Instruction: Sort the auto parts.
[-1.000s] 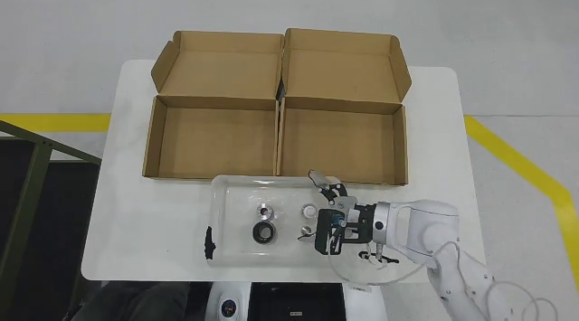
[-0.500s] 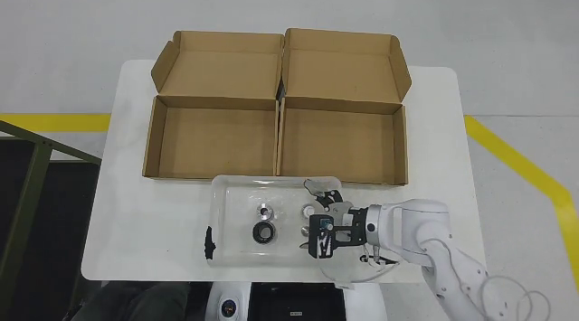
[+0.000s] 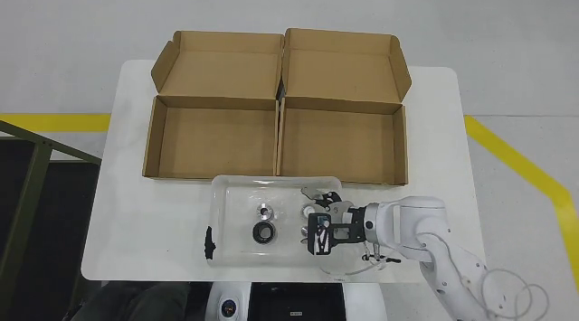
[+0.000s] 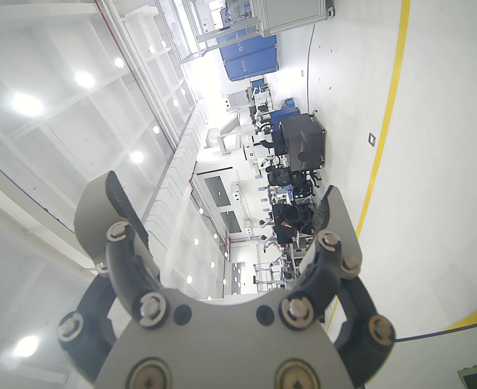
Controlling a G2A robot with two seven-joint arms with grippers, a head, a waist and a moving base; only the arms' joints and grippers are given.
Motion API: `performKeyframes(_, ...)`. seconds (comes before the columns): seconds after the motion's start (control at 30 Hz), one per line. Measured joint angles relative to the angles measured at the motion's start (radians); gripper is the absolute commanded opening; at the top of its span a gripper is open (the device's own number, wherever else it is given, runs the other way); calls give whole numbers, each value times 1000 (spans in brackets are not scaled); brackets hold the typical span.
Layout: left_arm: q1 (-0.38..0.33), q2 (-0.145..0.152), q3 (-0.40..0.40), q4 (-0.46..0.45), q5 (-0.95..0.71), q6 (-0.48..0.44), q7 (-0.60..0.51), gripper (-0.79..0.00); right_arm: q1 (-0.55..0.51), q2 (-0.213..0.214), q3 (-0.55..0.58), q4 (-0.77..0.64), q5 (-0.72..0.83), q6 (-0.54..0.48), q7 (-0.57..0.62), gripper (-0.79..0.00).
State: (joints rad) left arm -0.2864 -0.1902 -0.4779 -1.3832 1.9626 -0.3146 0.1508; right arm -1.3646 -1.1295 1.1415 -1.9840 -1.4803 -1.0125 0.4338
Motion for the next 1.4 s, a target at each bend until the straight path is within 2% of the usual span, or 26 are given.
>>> performKeyframes(0.13,0,0,0,0,0,0,0,0,9,3,-4,8,9,3,18,-175)
performKeyframes(0.2,0,0,0,0,0,0,0,0,12,4,-8,14,13,7,24,-271)
performKeyframes(0.27,0,0,0,0,0,0,0,0,14,6,-12,18,14,9,31,-305)
performKeyframes(0.33,0,0,0,0,0,0,0,0,16,7,-16,23,18,14,38,-265)
performKeyframes(0.5,0,0,0,0,0,0,0,0,19,10,-22,30,31,28,45,-394)
performKeyframes(0.83,0,0,0,0,0,0,0,0,24,18,-27,37,38,44,52,-434)
performKeyframes(0.93,0,0,0,0,0,0,0,0,24,21,-29,36,37,49,53,-486)
performKeyframes(1.0,0,0,0,0,0,0,0,0,25,22,-31,35,36,51,54,-529)
performKeyframes(1.17,0,0,0,0,0,0,0,0,28,26,-37,37,35,54,53,-779)
performKeyframes(1.4,0,0,0,0,0,0,0,0,40,29,-48,26,55,59,35,-785)
